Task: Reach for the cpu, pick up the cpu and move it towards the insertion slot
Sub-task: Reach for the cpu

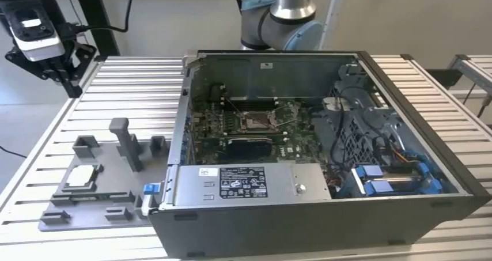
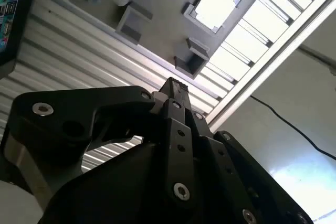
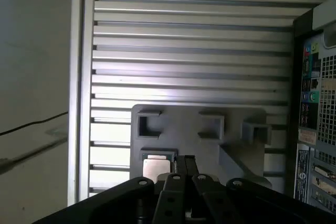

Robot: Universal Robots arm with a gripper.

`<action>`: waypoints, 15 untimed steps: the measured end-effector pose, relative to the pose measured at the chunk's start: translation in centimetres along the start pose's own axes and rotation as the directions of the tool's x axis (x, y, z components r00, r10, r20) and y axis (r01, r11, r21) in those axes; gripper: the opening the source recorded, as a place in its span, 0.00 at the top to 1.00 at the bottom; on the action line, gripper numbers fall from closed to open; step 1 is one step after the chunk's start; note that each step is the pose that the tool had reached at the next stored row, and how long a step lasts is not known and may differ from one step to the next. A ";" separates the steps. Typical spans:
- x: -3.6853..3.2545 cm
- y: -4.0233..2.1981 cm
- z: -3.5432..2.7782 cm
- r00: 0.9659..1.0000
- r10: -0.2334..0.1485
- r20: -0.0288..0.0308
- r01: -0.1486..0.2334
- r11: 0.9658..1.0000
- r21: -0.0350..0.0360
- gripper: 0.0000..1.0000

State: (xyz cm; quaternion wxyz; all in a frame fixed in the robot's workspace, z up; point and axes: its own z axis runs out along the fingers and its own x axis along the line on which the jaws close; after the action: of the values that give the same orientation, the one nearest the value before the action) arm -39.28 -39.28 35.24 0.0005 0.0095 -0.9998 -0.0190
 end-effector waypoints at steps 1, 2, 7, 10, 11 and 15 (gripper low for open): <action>0.06 -0.03 0.00 1.000 0.000 0.000 0.000 1.000 0.000 1.00; 0.12 -0.11 0.00 1.000 0.000 0.000 0.000 1.000 0.000 1.00; 0.56 -1.41 -0.04 1.000 0.000 0.000 0.000 1.000 -0.001 1.00; 0.85 -2.33 -0.08 1.000 0.000 0.000 0.000 1.000 -0.001 1.00; 0.99 -2.60 -0.08 1.000 0.000 0.000 0.000 1.000 -0.001 1.00; 1.65 -3.42 -0.11 1.000 0.000 0.000 0.000 1.000 -0.001 1.00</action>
State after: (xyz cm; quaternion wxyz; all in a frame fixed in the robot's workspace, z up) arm -40.87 -42.73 35.22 0.0004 0.0095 -0.9998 -0.0197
